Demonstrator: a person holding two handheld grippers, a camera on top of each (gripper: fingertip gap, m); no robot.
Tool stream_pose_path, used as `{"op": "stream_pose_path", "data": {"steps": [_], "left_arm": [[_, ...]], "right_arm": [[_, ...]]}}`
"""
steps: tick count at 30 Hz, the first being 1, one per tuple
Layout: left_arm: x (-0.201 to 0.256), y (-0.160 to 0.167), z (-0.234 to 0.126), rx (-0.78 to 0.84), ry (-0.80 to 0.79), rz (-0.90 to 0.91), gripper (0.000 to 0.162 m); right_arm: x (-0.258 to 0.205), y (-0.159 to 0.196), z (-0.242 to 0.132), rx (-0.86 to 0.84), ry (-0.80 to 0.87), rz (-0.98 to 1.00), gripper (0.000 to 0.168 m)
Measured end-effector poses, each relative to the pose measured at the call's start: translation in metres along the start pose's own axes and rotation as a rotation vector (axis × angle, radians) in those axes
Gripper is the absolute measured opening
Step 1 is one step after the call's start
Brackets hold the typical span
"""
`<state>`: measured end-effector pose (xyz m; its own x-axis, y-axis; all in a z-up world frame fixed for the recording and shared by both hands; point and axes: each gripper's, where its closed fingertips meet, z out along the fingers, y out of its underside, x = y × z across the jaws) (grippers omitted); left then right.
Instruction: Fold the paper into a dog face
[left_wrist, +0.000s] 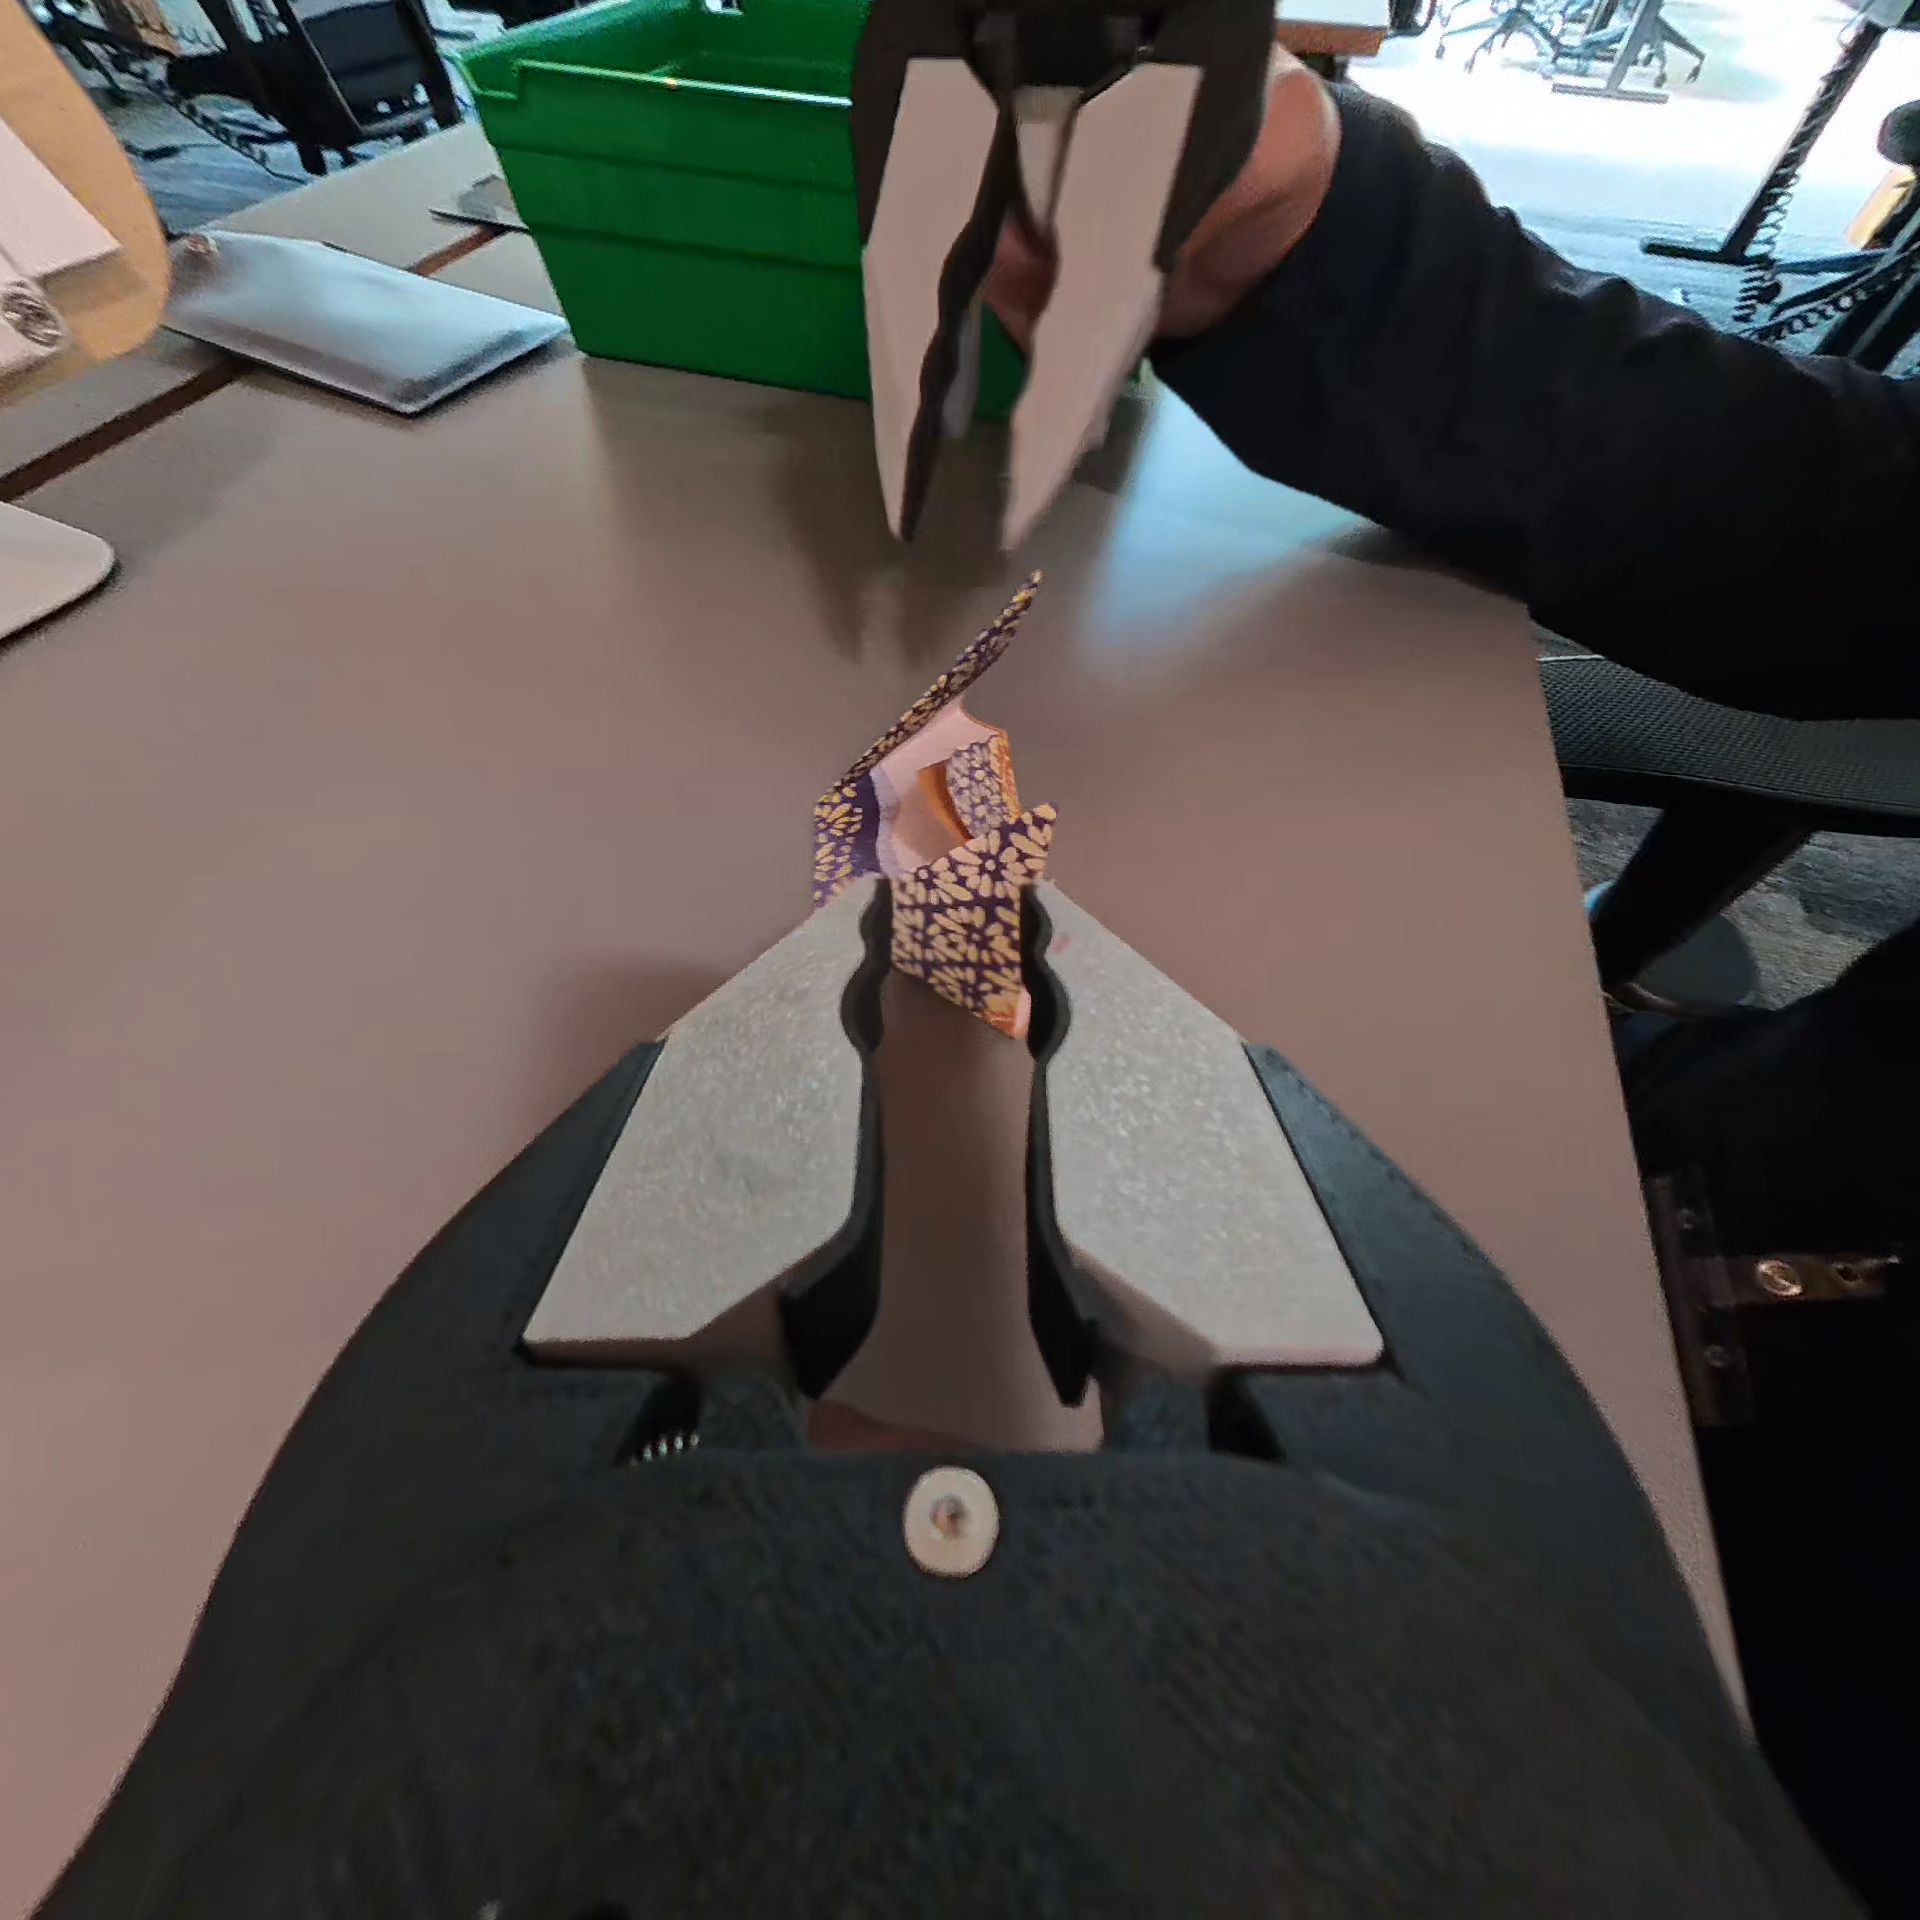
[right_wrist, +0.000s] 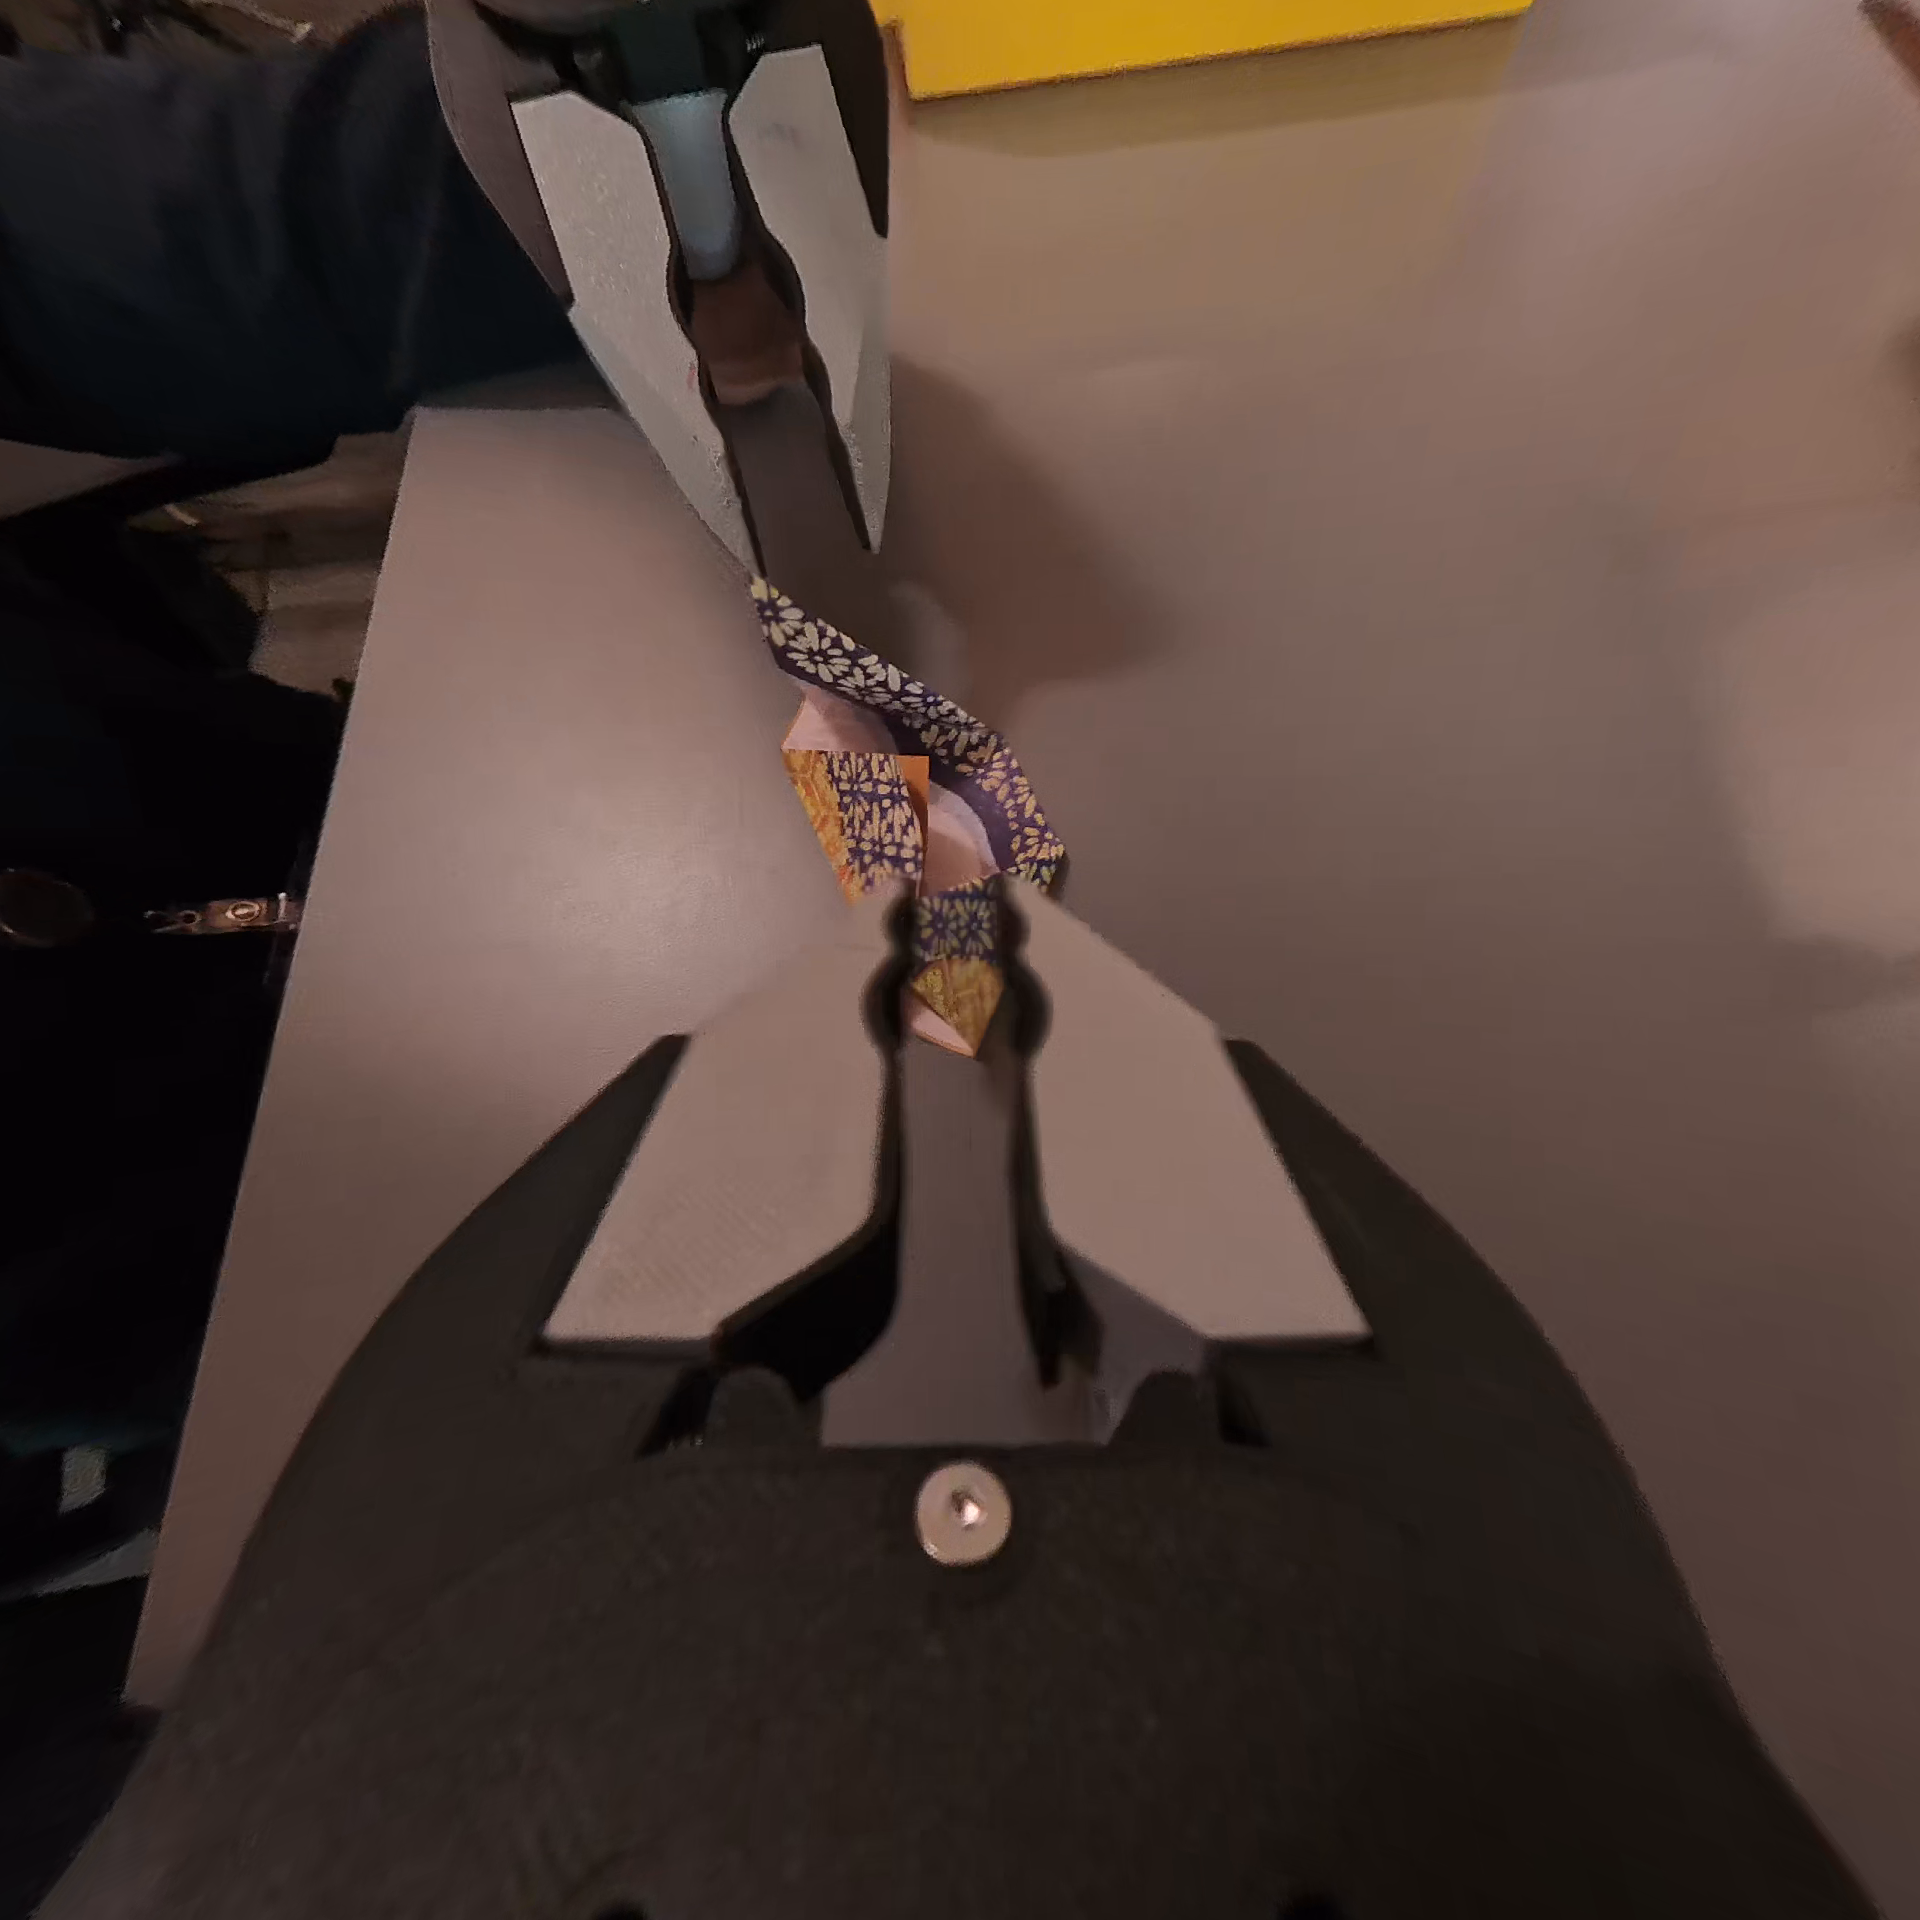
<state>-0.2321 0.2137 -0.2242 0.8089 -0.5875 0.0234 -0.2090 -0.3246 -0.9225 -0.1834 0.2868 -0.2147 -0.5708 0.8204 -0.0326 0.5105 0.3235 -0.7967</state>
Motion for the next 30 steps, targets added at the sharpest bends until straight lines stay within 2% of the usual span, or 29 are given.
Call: {"op": "stream_pose_path", "data": {"steps": [1, 5, 12, 14, 16, 18, 22, 25, 30], "left_arm": [[-0.004, -0.001, -0.002, 0.006, -0.019, 0.004, 0.022], [-0.029, -0.002, -0.008, 0.025, -0.153, -0.016, 0.020], [-0.066, 0.004, -0.017, 0.007, -0.339, -0.095, 0.019], [-0.070, 0.005, -0.018, -0.001, -0.359, -0.102, 0.018], [-0.072, 0.006, -0.018, -0.007, -0.372, -0.104, 0.018], [-0.072, 0.008, -0.018, -0.017, -0.379, -0.104, 0.018], [-0.073, 0.009, -0.018, -0.036, -0.398, -0.087, 0.017], [-0.072, 0.010, -0.017, -0.054, -0.405, -0.063, 0.016], [-0.074, 0.014, -0.016, -0.081, -0.427, -0.052, 0.015]], "right_arm": [[-0.001, 0.000, -0.004, 0.016, 0.006, -0.003, 0.024], [-0.013, 0.002, -0.009, 0.055, 0.009, -0.024, 0.035], [0.000, 0.023, 0.017, -0.028, 0.142, 0.015, 0.034], [0.002, 0.030, 0.025, -0.063, 0.125, 0.058, 0.028], [0.002, 0.031, 0.029, -0.071, 0.107, 0.088, 0.000], [0.002, 0.023, 0.026, -0.034, 0.125, 0.095, 0.000], [-0.006, 0.000, 0.001, 0.095, 0.202, 0.075, 0.000], [-0.007, 0.002, -0.026, 0.110, 0.295, 0.091, 0.000], [-0.003, 0.000, -0.110, 0.113, 0.509, 0.094, 0.000]]}}
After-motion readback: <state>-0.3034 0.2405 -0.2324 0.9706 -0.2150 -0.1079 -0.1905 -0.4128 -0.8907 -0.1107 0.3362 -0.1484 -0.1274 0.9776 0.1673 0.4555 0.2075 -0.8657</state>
